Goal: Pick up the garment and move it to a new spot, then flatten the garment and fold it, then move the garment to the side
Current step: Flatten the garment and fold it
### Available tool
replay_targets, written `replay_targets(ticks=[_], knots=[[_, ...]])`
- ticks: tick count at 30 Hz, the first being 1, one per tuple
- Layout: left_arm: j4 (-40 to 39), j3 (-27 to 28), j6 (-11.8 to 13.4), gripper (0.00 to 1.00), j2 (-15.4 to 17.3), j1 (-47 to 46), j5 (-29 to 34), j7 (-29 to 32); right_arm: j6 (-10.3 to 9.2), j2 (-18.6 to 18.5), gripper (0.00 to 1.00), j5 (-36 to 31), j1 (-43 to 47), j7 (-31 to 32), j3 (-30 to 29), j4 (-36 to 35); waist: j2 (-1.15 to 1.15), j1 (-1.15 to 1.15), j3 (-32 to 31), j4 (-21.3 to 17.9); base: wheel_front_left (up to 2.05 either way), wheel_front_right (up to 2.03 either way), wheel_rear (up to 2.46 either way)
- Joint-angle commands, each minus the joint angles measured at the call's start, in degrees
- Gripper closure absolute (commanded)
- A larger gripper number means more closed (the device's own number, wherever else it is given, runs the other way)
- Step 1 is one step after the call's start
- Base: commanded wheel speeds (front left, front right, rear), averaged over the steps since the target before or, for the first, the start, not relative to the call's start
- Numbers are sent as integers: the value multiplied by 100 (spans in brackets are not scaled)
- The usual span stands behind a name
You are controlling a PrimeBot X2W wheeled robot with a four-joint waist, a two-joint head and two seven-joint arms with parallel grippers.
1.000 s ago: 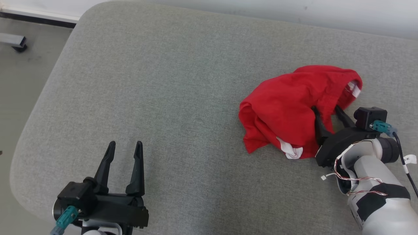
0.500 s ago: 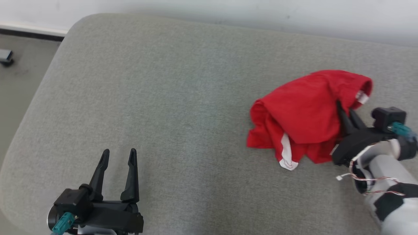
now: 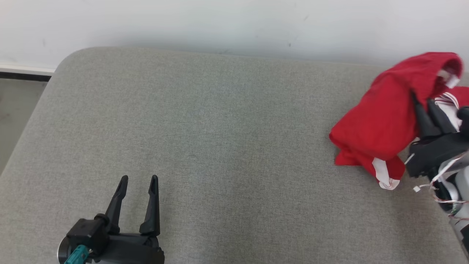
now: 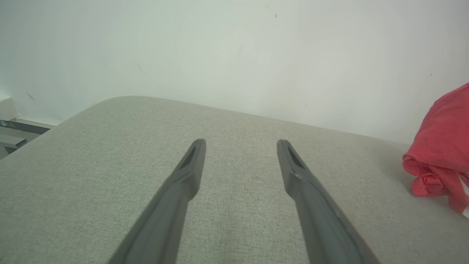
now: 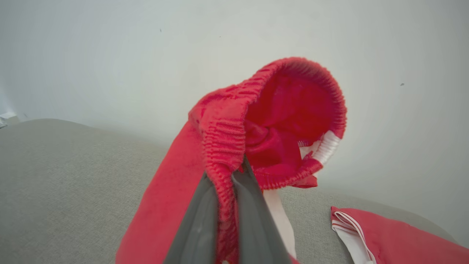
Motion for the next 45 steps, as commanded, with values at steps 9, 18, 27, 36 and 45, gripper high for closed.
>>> replay_targets(ticks=[9,18,27,36,45], knots=[[44,-166,71,0,1,92,-155,-3,-15,520,100,-553,536,908,786,-1120,0,1,-58,232,0,0,0],[132,-244,99,0,1,97,-198,-3,-16,1410,35,-784,836,645,1639,-506,0,1,-85,471,0,0,0],[125,-59,99,0,3,222,-55,-3,-16,1672,0,-747,850,-53,1589,-96,0,1,-178,263,0,0,0],[-10,109,134,0,1,244,-8,-2,-16,1469,0,-874,1585,-326,587,-834,0,1,-259,-92,0,0,0],[-139,294,156,0,2,338,52,-2,-16,1844,0,-1191,2777,-360,-738,-1878,0,1,-251,-396,0,0,0]])
